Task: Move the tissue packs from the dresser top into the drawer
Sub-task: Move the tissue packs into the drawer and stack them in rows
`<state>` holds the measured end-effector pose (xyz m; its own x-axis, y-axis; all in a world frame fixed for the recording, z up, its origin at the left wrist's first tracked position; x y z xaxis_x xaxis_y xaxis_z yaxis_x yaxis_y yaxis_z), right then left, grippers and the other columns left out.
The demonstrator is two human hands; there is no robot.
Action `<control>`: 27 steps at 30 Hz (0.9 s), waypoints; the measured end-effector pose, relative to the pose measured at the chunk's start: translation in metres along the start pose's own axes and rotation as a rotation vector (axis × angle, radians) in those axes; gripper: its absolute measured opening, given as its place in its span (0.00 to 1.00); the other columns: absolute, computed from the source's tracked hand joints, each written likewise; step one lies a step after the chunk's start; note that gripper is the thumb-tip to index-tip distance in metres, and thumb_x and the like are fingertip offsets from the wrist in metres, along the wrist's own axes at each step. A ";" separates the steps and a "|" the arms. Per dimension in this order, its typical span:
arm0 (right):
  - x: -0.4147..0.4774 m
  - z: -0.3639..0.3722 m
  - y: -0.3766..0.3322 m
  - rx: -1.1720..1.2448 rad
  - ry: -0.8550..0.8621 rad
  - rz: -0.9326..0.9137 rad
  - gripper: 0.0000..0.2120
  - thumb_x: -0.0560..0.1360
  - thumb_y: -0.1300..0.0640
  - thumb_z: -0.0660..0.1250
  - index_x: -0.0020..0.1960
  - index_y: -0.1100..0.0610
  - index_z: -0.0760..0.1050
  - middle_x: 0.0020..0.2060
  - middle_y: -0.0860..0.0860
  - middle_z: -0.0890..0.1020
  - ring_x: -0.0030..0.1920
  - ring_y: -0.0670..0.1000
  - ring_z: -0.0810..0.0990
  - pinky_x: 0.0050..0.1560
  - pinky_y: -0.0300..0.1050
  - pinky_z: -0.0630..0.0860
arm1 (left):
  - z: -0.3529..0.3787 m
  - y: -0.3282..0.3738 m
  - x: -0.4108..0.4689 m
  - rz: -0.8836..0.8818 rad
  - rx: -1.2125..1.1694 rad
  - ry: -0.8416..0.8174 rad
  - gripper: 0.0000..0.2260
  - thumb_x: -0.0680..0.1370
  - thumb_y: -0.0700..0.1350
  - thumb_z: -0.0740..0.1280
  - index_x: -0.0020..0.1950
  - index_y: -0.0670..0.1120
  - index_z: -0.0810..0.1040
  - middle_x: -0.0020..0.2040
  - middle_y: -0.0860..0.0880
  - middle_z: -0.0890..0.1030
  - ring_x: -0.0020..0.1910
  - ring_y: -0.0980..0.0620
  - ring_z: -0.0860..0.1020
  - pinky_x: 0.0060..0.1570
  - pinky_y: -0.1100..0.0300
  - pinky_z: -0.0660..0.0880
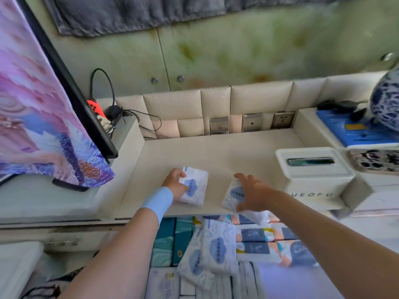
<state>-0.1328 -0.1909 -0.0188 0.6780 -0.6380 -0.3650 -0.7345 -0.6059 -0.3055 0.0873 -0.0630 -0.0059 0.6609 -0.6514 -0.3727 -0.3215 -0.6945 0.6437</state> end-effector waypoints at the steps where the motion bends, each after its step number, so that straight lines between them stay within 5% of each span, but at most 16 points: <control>1: -0.007 0.000 0.004 0.008 -0.019 0.009 0.53 0.65 0.44 0.78 0.78 0.48 0.48 0.71 0.54 0.66 0.68 0.57 0.69 0.66 0.52 0.70 | 0.004 0.003 -0.009 0.032 0.017 -0.045 0.16 0.76 0.36 0.67 0.60 0.51 0.68 0.55 0.46 0.71 0.46 0.46 0.72 0.35 0.59 0.68; 7: -0.058 -0.004 0.010 0.047 -0.009 -0.001 0.36 0.72 0.48 0.71 0.74 0.53 0.60 0.64 0.55 0.73 0.61 0.55 0.74 0.59 0.50 0.75 | 0.021 0.011 -0.060 0.061 -0.059 -0.184 0.32 0.74 0.35 0.68 0.72 0.57 0.62 0.57 0.43 0.77 0.50 0.44 0.77 0.44 0.57 0.74; 12: -0.111 -0.004 0.016 -0.036 -0.082 -0.079 0.11 0.72 0.57 0.66 0.53 0.55 0.78 0.51 0.53 0.81 0.51 0.55 0.79 0.50 0.49 0.79 | 0.041 0.022 -0.100 0.090 0.053 -0.245 0.24 0.76 0.40 0.66 0.72 0.53 0.68 0.60 0.47 0.79 0.56 0.45 0.78 0.57 0.53 0.76; 15: -0.144 0.006 0.019 -0.214 -0.122 -0.143 0.13 0.70 0.64 0.63 0.45 0.48 0.80 0.46 0.49 0.79 0.51 0.53 0.76 0.41 0.41 0.71 | 0.057 0.025 -0.121 0.130 0.106 -0.274 0.28 0.78 0.41 0.64 0.76 0.55 0.61 0.62 0.46 0.76 0.53 0.46 0.77 0.47 0.57 0.73; 18: -0.168 0.028 0.025 -0.487 -0.055 -0.299 0.18 0.73 0.62 0.62 0.54 0.43 0.81 0.55 0.46 0.77 0.60 0.54 0.70 0.54 0.45 0.67 | 0.072 0.026 -0.137 0.143 0.138 -0.296 0.30 0.78 0.40 0.63 0.77 0.55 0.57 0.58 0.46 0.74 0.46 0.48 0.74 0.38 0.60 0.70; 24: -0.195 0.069 0.028 -0.429 -0.096 -0.438 0.16 0.74 0.67 0.65 0.51 0.49 0.85 0.67 0.50 0.72 0.66 0.55 0.66 0.58 0.51 0.72 | 0.090 0.022 -0.153 0.090 0.222 -0.321 0.38 0.68 0.50 0.66 0.75 0.63 0.55 0.66 0.47 0.74 0.62 0.41 0.73 0.57 0.53 0.74; 27: -0.198 0.078 0.030 -0.433 -0.176 -0.456 0.13 0.74 0.68 0.66 0.50 0.54 0.85 0.65 0.50 0.74 0.65 0.55 0.69 0.53 0.53 0.77 | 0.092 0.026 -0.156 0.104 0.223 -0.342 0.37 0.72 0.48 0.66 0.77 0.60 0.53 0.66 0.46 0.73 0.55 0.43 0.76 0.53 0.56 0.75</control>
<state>-0.2911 -0.0460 -0.0248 0.8779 -0.2064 -0.4321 -0.2721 -0.9575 -0.0955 -0.0870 -0.0075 0.0074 0.3658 -0.7595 -0.5379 -0.5388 -0.6441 0.5430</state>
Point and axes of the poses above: each hand's wrist, its own x-axis towards the middle knuckle, its own z-axis out of the palm, y = z × x, the point moved 1 cm from there along x, towards the middle knuckle
